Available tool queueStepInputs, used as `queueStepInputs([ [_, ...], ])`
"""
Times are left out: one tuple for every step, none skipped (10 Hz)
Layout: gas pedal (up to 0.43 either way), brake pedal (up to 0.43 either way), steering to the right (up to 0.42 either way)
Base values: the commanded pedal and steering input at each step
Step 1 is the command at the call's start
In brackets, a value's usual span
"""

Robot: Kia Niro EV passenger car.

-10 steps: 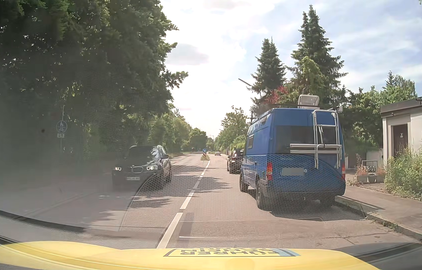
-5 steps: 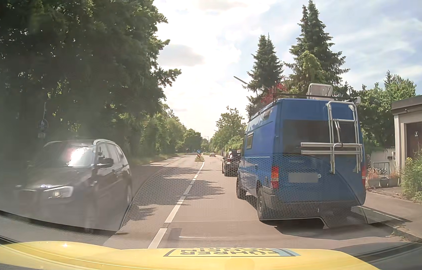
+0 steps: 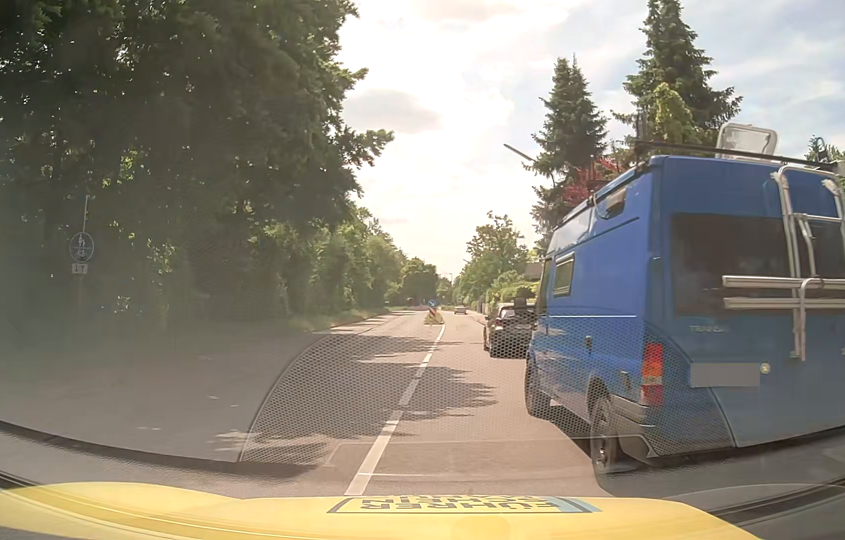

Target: Follow the waypoints while adhering to traffic rules and regulations

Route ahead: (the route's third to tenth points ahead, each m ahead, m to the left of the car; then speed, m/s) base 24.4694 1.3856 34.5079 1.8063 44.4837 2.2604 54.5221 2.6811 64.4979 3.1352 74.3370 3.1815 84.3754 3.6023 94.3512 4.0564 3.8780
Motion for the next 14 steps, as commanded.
queueStepInputs([
  [0.26, 0.0, -0.271],
  [0.28, 0.0, -0.261],
  [0.299, 0.0, -0.234],
  [0.299, 0.0, -0.191],
  [0.299, 0.0, -0.144],
  [0.299, 0.0, -0.076],
  [0.299, 0.0, -0.026],
  [0.311, 0.0, 0.031],
  [0.331, 0.0, 0.071],
  [0.331, 0.0, 0.089],
  [0.331, 0.0, 0.099],
  [0.331, 0.0, 0.098],
  [0.331, 0.0, 0.095],
  [0.331, 0.0, 0.09],
])
